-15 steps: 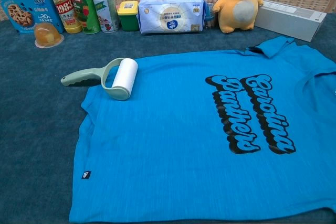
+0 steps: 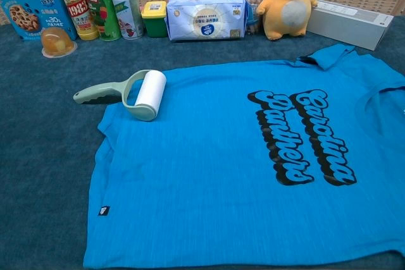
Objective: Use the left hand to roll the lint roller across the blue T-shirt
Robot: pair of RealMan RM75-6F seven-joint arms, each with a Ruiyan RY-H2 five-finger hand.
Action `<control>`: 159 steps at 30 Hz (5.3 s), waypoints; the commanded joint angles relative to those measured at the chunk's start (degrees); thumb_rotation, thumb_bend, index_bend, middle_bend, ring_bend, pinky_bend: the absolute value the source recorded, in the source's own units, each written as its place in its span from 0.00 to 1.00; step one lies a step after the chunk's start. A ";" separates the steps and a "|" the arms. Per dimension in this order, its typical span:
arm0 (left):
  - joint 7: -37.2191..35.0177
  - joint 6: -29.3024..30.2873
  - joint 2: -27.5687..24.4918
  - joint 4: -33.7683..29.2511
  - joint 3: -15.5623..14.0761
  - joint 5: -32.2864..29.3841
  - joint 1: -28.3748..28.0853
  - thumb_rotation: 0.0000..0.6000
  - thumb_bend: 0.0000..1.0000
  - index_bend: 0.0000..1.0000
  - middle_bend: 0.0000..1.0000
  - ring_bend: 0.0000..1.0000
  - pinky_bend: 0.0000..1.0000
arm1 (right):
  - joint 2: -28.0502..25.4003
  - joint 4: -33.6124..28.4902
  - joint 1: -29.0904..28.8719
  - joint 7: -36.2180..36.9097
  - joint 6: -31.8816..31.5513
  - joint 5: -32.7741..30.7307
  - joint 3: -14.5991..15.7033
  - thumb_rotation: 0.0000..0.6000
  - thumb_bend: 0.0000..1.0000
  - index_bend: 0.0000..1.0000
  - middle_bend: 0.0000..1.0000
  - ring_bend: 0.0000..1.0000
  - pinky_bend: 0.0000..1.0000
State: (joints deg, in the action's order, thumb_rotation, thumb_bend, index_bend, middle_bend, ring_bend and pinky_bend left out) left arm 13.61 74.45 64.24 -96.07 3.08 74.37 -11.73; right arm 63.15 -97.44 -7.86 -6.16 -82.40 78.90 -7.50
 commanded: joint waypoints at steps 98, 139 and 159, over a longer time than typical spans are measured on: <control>5.49 -33.92 18.49 14.67 -6.39 -41.36 -50.44 1.00 0.09 0.41 0.64 0.42 0.36 | -2.74 -0.59 1.26 6.34 -0.87 -4.23 -3.41 1.00 0.00 0.06 0.00 0.00 0.00; 10.08 -22.01 23.76 17.79 0.35 -32.06 -43.56 1.00 0.54 0.94 0.89 0.79 0.96 | -2.98 -1.25 1.51 6.37 -1.50 -3.77 -3.47 1.00 0.00 0.06 0.00 0.00 0.00; 8.83 -24.72 20.37 12.26 2.53 -28.37 -41.87 1.00 0.90 0.94 0.89 0.79 0.96 | -3.16 -1.46 1.76 6.88 -1.89 -3.35 -3.42 1.00 0.00 0.06 0.00 0.00 0.00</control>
State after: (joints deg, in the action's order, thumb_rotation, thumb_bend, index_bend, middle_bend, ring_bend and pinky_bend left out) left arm 24.36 49.24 84.79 -83.77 5.20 43.19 -54.36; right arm 59.99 -98.90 -6.10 0.71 -84.29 75.55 -10.92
